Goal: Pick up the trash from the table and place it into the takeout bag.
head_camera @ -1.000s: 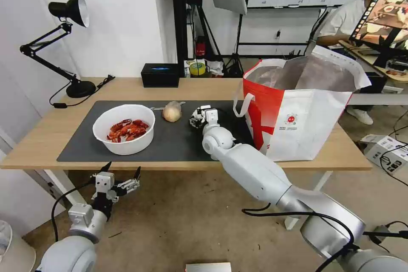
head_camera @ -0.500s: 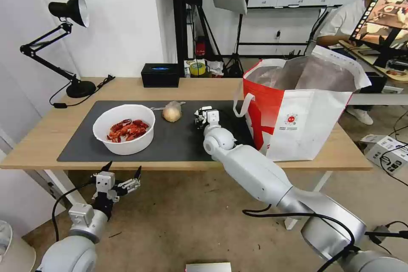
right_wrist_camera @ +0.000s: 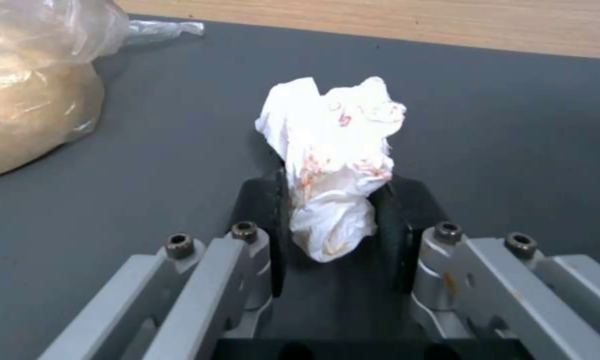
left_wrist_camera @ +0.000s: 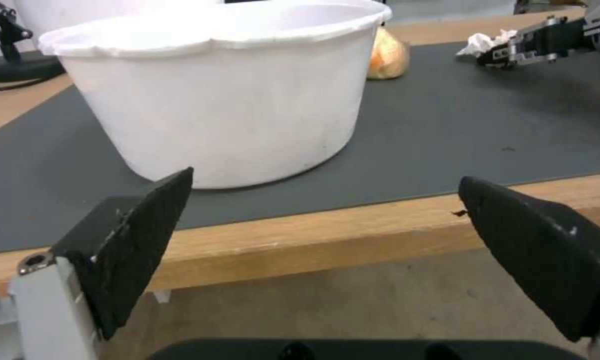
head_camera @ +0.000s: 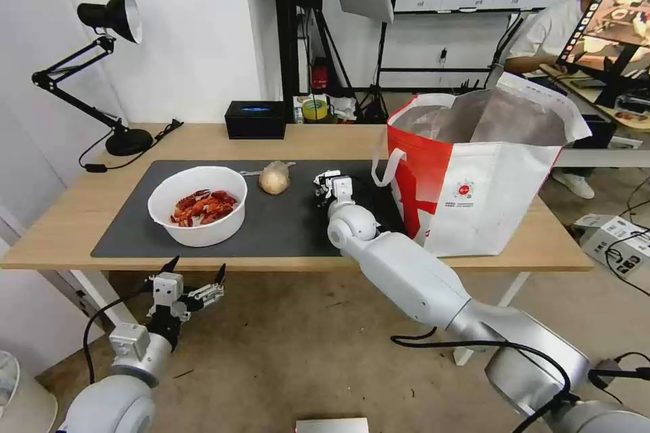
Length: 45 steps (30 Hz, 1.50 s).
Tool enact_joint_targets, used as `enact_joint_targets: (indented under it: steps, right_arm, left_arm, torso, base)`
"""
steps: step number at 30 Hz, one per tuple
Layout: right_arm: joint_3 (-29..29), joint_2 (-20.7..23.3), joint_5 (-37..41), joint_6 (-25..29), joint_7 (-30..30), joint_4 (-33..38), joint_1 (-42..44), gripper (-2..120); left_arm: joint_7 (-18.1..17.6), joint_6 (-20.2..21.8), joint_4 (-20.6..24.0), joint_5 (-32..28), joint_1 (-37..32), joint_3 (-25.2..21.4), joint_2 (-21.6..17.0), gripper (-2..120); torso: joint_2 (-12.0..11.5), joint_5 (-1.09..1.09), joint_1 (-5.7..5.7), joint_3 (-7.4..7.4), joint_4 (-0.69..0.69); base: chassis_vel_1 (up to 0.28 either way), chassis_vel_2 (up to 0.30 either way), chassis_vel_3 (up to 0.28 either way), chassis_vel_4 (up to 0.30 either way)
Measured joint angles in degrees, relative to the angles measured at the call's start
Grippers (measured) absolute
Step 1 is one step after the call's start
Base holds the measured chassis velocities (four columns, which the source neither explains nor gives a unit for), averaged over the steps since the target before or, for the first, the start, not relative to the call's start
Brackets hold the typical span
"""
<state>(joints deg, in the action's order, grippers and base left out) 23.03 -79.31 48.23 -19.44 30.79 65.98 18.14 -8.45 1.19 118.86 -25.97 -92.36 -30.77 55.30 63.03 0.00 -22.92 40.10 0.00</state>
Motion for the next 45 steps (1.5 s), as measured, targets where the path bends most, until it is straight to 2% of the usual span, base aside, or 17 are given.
enact_joint_targets:
  steps: [5, 11, 25, 36, 45]
  right_arm:
    - [0.03, 0.14, 0.04, 0.00, 0.07, 0.33, -0.09, 19]
    - [0.55, 0.93, 0.06, 0.64, 0.47, 1.85, 0.08, 1]
    - [1.03, 3.40, -0.24, 1.24, 1.93, 7.70, 1.25, 0]
    - [0.42, 9.01, -1.56, 2.31, 3.29, 20.95, 4.30, 0]
    - [-1.26, 11.47, -1.35, 2.48, 3.32, 29.61, 8.40, 0]
  left_arm:
    - [0.00, 0.01, 0.15, 0.00, -0.07, -0.01, -0.02, 100]
    - [-0.07, 0.04, 0.60, -0.01, -0.31, -0.28, -0.02, 100]
    - [-0.17, 0.05, 1.76, 0.02, -0.90, -0.80, 0.43, 100]
    - [-0.26, 0.05, 2.84, -0.03, -1.78, -1.65, 1.10, 100]
    - [-0.30, 0.04, 2.84, 0.07, -2.78, -2.23, 1.52, 100]
  torso:
    - [0.00, 0.00, 0.00, 0.00, 0.00]
    - [0.00, -0.01, 0.00, 0.00, 0.00]
    - [0.00, -0.01, 0.00, 0.00, 0.00]
    - [0.00, 0.00, 0.00, 0.00, 0.00]
    - [0.00, 0.00, 0.00, 0.00, 0.00]
  base:
    - [0.000, 0.000, 0.000, 0.000]
    - [0.000, 0.000, 0.000, 0.000]
    - [0.000, 0.000, 0.000, 0.000]
    - [0.000, 0.000, 0.000, 0.000]
    - [0.000, 0.000, 0.000, 0.000]
